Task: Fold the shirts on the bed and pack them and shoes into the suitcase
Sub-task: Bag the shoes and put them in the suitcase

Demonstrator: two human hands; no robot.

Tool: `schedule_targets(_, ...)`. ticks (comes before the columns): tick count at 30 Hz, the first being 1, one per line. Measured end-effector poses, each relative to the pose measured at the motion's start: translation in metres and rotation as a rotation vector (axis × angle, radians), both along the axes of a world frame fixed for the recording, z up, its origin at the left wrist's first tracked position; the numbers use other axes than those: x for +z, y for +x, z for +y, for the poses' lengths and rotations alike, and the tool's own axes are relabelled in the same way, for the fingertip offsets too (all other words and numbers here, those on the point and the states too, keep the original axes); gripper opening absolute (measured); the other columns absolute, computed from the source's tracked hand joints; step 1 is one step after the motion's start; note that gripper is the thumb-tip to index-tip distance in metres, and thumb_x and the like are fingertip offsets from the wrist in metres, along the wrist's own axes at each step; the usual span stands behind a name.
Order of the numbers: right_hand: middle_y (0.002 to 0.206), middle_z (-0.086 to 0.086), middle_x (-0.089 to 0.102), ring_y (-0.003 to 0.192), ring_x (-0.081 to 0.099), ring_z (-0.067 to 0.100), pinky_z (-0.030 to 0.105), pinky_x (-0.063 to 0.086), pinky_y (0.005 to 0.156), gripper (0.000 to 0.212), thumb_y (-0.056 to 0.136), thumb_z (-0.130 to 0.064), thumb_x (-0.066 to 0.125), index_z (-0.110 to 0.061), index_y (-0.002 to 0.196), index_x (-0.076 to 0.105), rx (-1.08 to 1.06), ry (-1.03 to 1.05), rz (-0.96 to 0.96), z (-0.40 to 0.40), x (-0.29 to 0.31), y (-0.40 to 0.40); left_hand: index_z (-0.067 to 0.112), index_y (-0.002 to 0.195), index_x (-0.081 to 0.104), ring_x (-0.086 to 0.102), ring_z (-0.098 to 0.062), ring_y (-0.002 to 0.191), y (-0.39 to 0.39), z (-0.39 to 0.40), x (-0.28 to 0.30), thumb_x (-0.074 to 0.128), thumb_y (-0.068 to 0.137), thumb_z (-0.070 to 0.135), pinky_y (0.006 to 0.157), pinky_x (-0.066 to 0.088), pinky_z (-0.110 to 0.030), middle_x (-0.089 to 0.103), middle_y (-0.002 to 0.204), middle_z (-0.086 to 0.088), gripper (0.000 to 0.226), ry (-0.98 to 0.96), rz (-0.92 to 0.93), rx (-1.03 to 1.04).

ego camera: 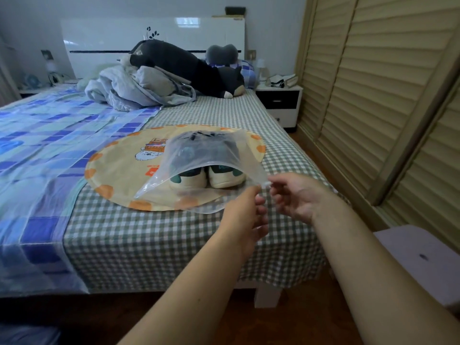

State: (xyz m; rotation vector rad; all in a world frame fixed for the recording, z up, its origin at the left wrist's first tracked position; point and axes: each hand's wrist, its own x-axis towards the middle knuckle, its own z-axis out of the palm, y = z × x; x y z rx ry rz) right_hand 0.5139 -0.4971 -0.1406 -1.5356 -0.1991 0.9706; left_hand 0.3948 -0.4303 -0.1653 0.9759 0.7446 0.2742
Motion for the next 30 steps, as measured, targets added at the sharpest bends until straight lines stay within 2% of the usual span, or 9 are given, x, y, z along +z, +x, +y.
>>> schedule_targets(3, 0.059, -0.004, 0.052, 0.045, 0.042, 0.006, 0.019, 0.035, 0.043, 0.025, 0.101, -0.025, 0.059, -0.013, 0.081, 0.066, 0.069, -0.025, -0.014, -0.005, -0.005, 0.003, 0.011, 0.092, 0.068, 0.047, -0.009, 0.052, 0.012, -0.001, -0.002, 0.064, 0.096, 0.038, 0.053, 0.040, -0.025, 0.054, 0.062, 0.003, 0.028, -0.001, -0.050, 0.004)
schedule_targets(6, 0.059, -0.003, 0.053, 0.046, 0.044, 0.005, 0.018, 0.038, 0.043, 0.026, 0.103, -0.025, 0.056, -0.011, 0.084, 0.068, 0.091, 0.008, -0.035, -0.004, -0.009, 0.000, 0.006, 0.090, 0.069, 0.046, -0.008, 0.049, 0.020, 0.003, 0.001, 0.066, 0.095, 0.023, 0.049, 0.037, -0.022, 0.055, 0.058, 0.002, 0.018, 0.042, -0.087, 0.034)
schedule_targets(10, 0.057, -0.002, 0.057, 0.047, 0.048, 0.008, 0.021, 0.041, 0.046, 0.024, 0.104, -0.020, 0.053, -0.011, 0.089, 0.069, 0.051, -0.060, -0.265, -0.004, -0.007, -0.002, 0.002, 0.088, 0.070, 0.048, -0.009, 0.046, 0.026, -0.002, -0.001, 0.066, 0.097, 0.016, 0.046, 0.039, -0.022, 0.058, 0.057, -0.002, 0.017, 0.050, -0.088, 0.109)
schedule_targets(13, 0.059, 0.002, 0.062, 0.050, 0.055, 0.012, 0.028, 0.048, 0.054, 0.025, 0.102, -0.020, 0.055, -0.007, 0.086, 0.070, 0.018, -0.083, -0.416, -0.001, -0.002, -0.009, 0.003, 0.075, 0.068, 0.052, -0.012, 0.045, 0.030, -0.005, 0.004, 0.067, 0.094, 0.011, 0.046, 0.043, -0.023, 0.060, 0.056, -0.007, 0.021, 0.061, -0.088, 0.227)
schedule_targets(16, 0.060, 0.004, 0.064, 0.051, 0.058, 0.012, 0.034, 0.053, 0.063, 0.025, 0.100, -0.015, 0.056, -0.006, 0.081, 0.069, -0.058, -0.030, -0.406, -0.001, 0.002, -0.014, 0.008, 0.063, 0.060, 0.051, -0.013, 0.044, 0.033, -0.005, 0.008, 0.063, 0.090, 0.006, 0.045, 0.044, -0.024, 0.057, 0.053, -0.006, 0.027, 0.077, -0.122, 0.313)
schedule_targets(20, 0.068, 0.003, 0.062, 0.052, 0.053, 0.010, 0.027, 0.047, 0.054, 0.020, 0.098, -0.009, 0.054, -0.005, 0.087, 0.069, -0.182, 0.011, -0.340, -0.001, 0.003, -0.014, 0.006, 0.068, 0.060, 0.048, -0.012, 0.042, 0.027, 0.010, 0.011, 0.066, 0.089, 0.006, 0.046, 0.043, -0.025, 0.053, 0.048, -0.001, 0.022, 0.053, -0.118, 0.464)
schedule_targets(23, 0.066, 0.002, 0.063, 0.052, 0.053, 0.009, 0.027, 0.047, 0.055, 0.020, 0.098, -0.011, 0.054, -0.003, 0.091, 0.071, -0.230, 0.014, -0.325, 0.001, -0.001, -0.013, 0.007, 0.068, 0.058, 0.046, -0.009, 0.039, 0.013, 0.030, 0.009, 0.067, 0.090, 0.004, 0.042, 0.039, -0.023, 0.053, 0.048, -0.001, 0.024, 0.015, -0.151, 0.564)
schedule_targets(27, 0.062, 0.000, 0.061, 0.052, 0.053, 0.009, 0.027, 0.048, 0.055, 0.019, 0.096, -0.011, 0.055, -0.007, 0.084, 0.069, -0.250, 0.014, -0.321, -0.001, -0.007, -0.010, 0.009, 0.071, 0.051, 0.042, -0.006, 0.035, -0.016, 0.060, 0.003, 0.064, 0.088, -0.002, 0.035, 0.034, -0.019, 0.050, 0.053, -0.004, 0.024, -0.013, -0.165, 0.707)
schedule_targets(30, 0.061, 0.000, 0.060, 0.048, 0.051, 0.008, 0.026, 0.046, 0.051, 0.019, 0.095, -0.010, 0.057, -0.010, 0.078, 0.065, -0.254, 0.019, -0.298, -0.002, -0.010, -0.008, 0.007, 0.072, 0.051, 0.040, -0.007, 0.034, -0.042, 0.083, 0.003, 0.066, 0.088, -0.002, 0.037, 0.033, -0.019, 0.050, 0.047, -0.001, 0.023, 0.009, -0.161, 0.791)
